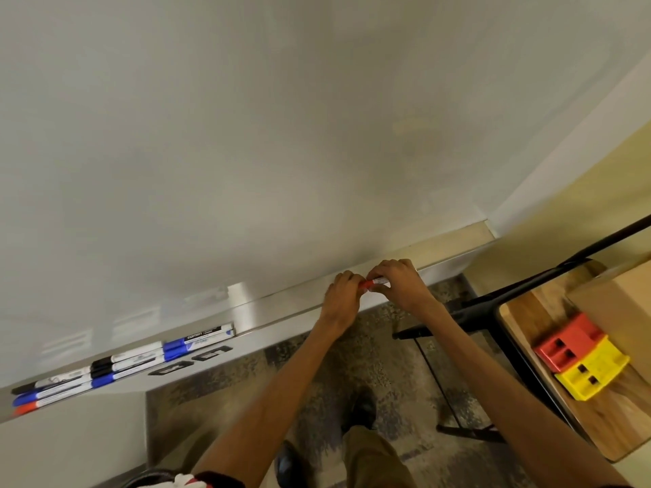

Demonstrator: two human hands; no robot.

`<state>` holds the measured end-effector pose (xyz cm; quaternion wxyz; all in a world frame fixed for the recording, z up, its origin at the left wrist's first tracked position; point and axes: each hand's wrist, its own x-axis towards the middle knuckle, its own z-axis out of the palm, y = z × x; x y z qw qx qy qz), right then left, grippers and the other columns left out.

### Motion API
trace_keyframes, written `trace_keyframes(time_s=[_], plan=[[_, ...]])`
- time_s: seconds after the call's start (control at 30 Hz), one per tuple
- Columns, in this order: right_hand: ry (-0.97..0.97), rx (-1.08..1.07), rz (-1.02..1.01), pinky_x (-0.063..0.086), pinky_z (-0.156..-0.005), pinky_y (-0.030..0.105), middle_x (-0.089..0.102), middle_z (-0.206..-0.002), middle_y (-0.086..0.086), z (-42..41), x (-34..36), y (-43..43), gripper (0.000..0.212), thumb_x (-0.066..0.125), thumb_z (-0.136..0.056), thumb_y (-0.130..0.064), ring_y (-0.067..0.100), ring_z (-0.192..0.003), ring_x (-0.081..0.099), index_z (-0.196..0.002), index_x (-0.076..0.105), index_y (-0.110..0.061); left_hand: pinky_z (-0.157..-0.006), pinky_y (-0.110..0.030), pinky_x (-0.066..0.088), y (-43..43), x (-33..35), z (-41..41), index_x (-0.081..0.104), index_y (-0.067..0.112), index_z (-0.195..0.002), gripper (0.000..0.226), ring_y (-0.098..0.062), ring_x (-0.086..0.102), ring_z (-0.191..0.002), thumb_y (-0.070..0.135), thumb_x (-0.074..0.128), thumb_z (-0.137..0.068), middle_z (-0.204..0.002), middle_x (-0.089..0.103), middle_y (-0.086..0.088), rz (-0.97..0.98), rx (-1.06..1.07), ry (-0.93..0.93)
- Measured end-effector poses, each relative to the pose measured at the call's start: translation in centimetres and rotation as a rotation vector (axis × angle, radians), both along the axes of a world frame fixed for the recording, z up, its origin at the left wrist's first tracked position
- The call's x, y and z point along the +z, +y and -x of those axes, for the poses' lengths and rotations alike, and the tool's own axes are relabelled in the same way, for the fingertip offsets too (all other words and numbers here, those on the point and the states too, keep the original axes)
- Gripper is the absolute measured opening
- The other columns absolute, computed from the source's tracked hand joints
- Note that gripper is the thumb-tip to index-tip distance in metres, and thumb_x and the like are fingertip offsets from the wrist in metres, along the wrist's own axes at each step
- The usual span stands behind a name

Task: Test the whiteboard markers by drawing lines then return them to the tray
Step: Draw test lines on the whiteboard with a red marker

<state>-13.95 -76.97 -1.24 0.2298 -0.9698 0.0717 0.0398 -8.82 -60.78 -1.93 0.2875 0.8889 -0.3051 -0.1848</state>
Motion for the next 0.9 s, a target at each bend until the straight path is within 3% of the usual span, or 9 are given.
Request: trace_keyframes(time_s=[0.13, 0.27, 0.4, 0.63, 0.77, 0.83, 0.9], plan=[[0.003, 0.055, -0.083, 0.048, -0.088, 0.034, 0.071, -0.113, 0.003, -0.1, 1.4, 1.9, 0.028, 0.061, -0.097, -0.034, 0.022, -0.097, 0.065, -0.117, 0.069, -0.016, -0.096, -0.036, 0.053, 2.3, 1.2, -0.8, 0.061, 0.011, -0.122, 0.026, -0.023, 0.065, -0.102, 0.024, 0.048, -0.104, -0.114, 0.068, -0.007, 0.057, -0.018, 0.051], [-0.036, 0.077, 0.022, 0.054, -0.078, 0.036, 0.073, -0.108, 0.003, 0.3, 2.5, 4.1, 0.032, 0.05, -0.102, -0.038, 0.024, -0.09, 0.067, -0.117, 0.069, -0.017, -0.09, -0.037, 0.055, 4.9, 2.9, -1.3, 0.063, 0.009, -0.121, 0.024, -0.023, 0.065, -0.098, 0.015, 0.051, -0.101, -0.113, 0.069, -0.009, 0.075, -0.099, -0.037], [-0.084, 0.114, 0.074, 0.052, -0.064, 0.031, 0.073, -0.084, 0.002, 0.7, 4.1, 6.4, 0.04, 0.045, -0.1, -0.047, 0.021, -0.066, 0.062, -0.099, 0.072, -0.017, -0.093, -0.037, 0.053, 7.8, 4.4, -1.1, 0.061, 0.009, -0.126, 0.029, -0.026, 0.064, -0.104, 0.006, 0.047, -0.101, -0.12, 0.066, -0.012, 0.051, -0.152, -0.113], [-0.102, 0.126, 0.091, 0.047, -0.059, 0.031, 0.065, -0.068, -0.001, 0.8, 7.0, 10.9, 0.038, 0.051, -0.099, -0.045, 0.019, -0.055, 0.053, -0.086, 0.068, -0.014, -0.083, -0.036, 0.055, 13.5, 6.8, -0.5, 0.061, 0.007, -0.125, 0.03, -0.027, 0.067, -0.095, 0.001, 0.045, -0.1, -0.117, 0.065, -0.013, 0.079, -0.153, -0.239], [-0.246, 0.103, 0.113, 0.05, -0.057, 0.03, 0.07, -0.075, -0.001, 0.2, 9.0, 14.3, 0.053, 0.035, -0.097, -0.059, 0.018, -0.059, 0.06, -0.097, 0.071, -0.02, -0.079, -0.039, 0.058, 16.8, 8.7, -0.8, 0.062, 0.007, -0.122, 0.025, -0.031, 0.068, -0.09, 0.007, 0.05, -0.101, -0.114, 0.066, -0.013, 0.173, -0.092, -0.369], [-0.363, 0.079, 0.104, 0.041, -0.052, 0.027, 0.068, -0.071, -0.004, -0.4, 10.7, 16.4, 0.055, 0.031, -0.097, -0.063, 0.016, -0.056, 0.058, -0.096, 0.069, -0.023, -0.082, -0.029, 0.057, 18.4, 10.4, -0.7, 0.059, 0.011, -0.123, 0.025, -0.022, 0.068, -0.09, 0.02, 0.044, -0.105, -0.116, 0.066, -0.007, 0.284, 0.019, -0.375], [-0.475, 0.037, 0.081, 0.034, -0.049, 0.025, 0.062, -0.063, -0.007, -1.1, 13.0, 18.5, 0.056, 0.031, -0.097, -0.064, 0.014, -0.053, 0.056, -0.097, 0.07, -0.023, -0.079, -0.01, 0.048, 19.9, 12.5, -0.7, 0.056, 0.016, -0.122, 0.026, -0.01, 0.063, -0.083, 0.028, 0.038, -0.107, -0.11, 0.064, 0.002, 0.381, 0.143, -0.339]])
